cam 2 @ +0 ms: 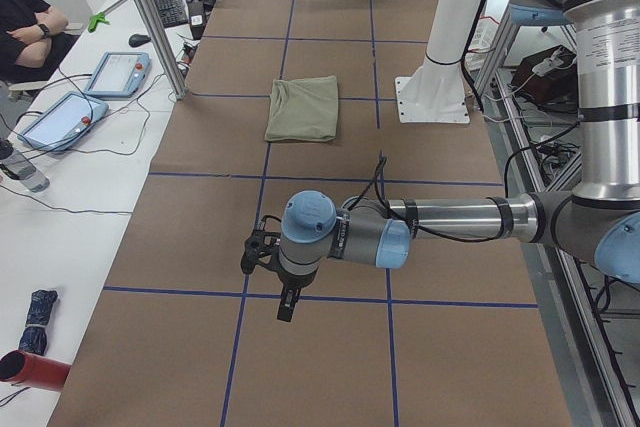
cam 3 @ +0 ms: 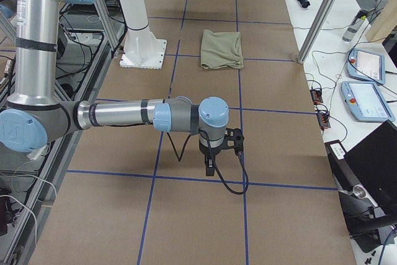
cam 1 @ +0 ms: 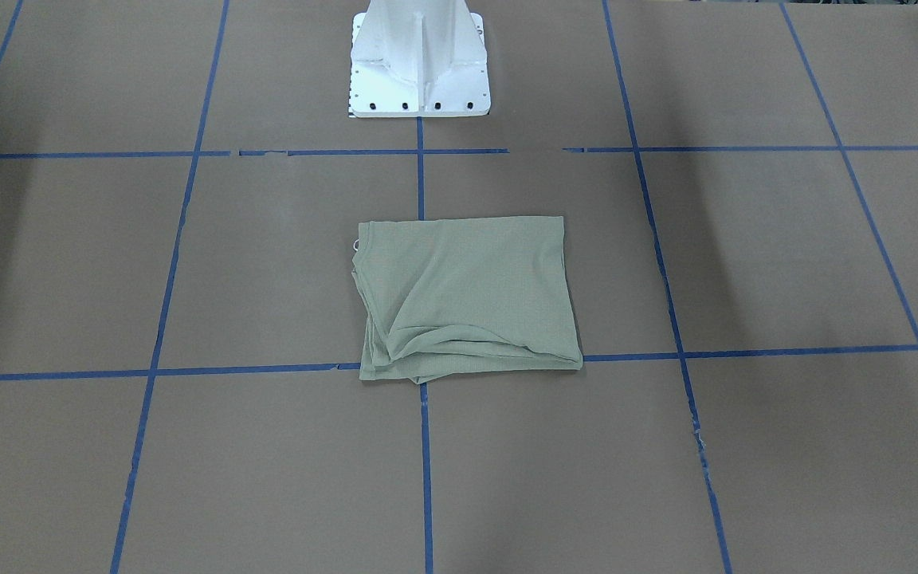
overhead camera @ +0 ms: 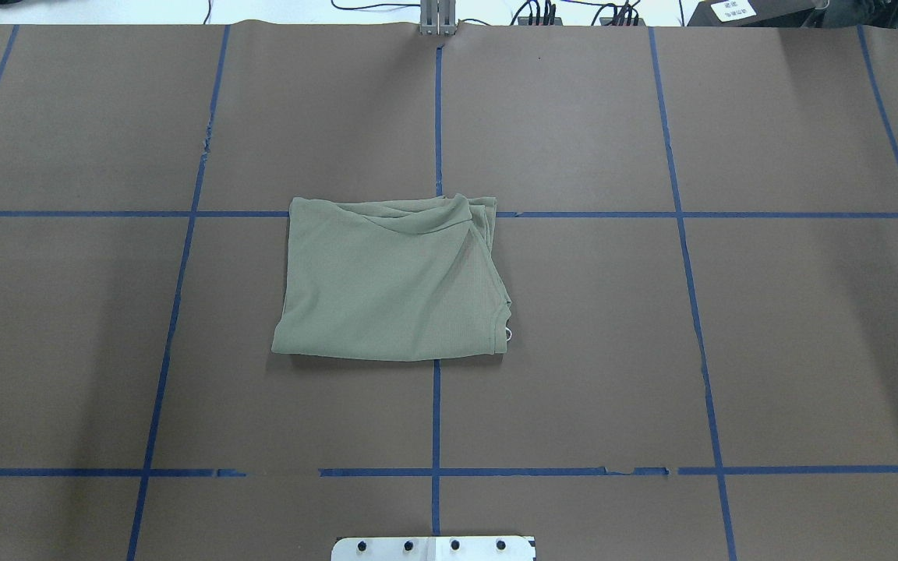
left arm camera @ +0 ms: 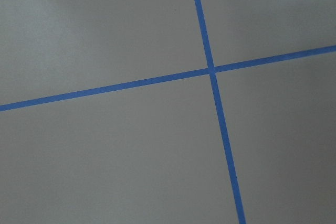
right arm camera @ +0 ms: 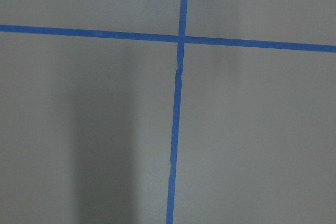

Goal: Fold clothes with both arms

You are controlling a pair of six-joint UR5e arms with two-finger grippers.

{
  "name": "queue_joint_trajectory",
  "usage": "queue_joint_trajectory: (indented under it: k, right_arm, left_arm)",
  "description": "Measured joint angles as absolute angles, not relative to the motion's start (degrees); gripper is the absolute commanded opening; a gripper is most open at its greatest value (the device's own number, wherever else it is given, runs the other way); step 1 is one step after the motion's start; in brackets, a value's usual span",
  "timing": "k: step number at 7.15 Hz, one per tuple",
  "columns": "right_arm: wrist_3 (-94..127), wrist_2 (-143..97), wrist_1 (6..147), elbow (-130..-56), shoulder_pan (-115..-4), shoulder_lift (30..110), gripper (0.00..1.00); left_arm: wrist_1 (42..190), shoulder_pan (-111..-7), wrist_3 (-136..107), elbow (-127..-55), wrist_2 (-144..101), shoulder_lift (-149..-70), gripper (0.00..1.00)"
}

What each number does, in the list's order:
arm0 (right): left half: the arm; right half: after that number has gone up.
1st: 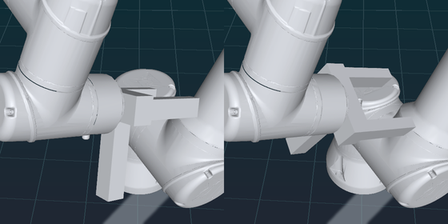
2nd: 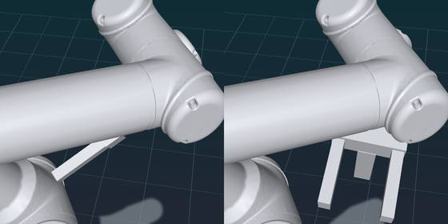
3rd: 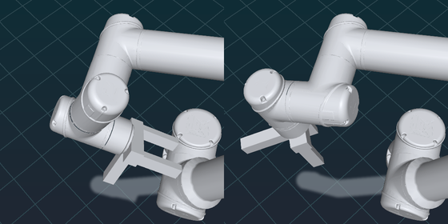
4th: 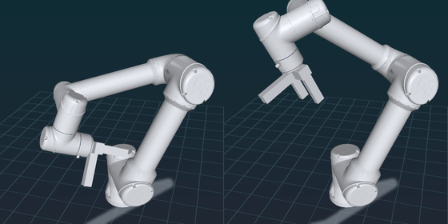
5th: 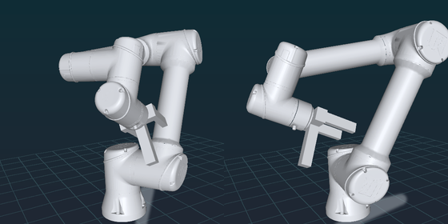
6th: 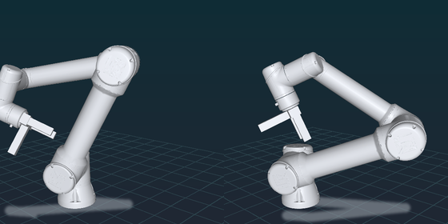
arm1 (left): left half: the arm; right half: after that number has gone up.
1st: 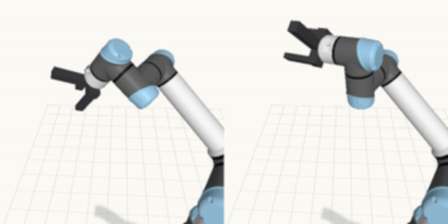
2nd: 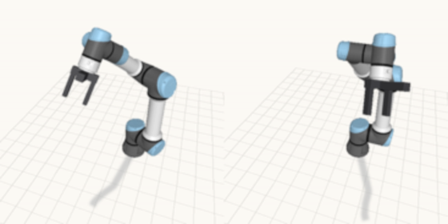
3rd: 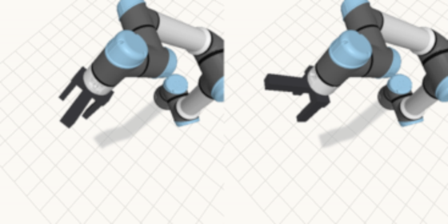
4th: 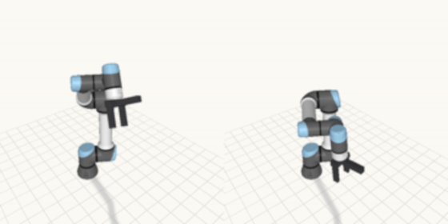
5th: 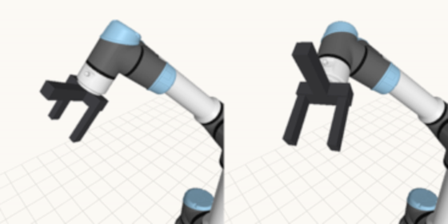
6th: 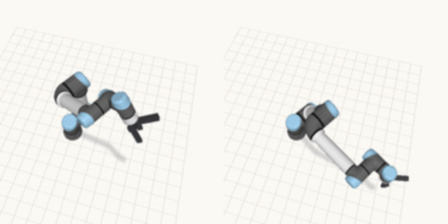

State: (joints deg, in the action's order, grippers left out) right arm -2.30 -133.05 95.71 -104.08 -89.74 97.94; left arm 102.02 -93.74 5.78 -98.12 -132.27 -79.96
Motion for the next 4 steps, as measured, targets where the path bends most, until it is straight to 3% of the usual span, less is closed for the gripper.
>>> queue_joint_trajectory:
  k: [4]
  right_arm:
    - [-2.5, -133.2, 95.7, -103.7, -89.6, 98.0, 1.00]
  left_arm:
    - [102.4, -93.7, 6.1, -99.2, -132.7, -79.6, 1.00]
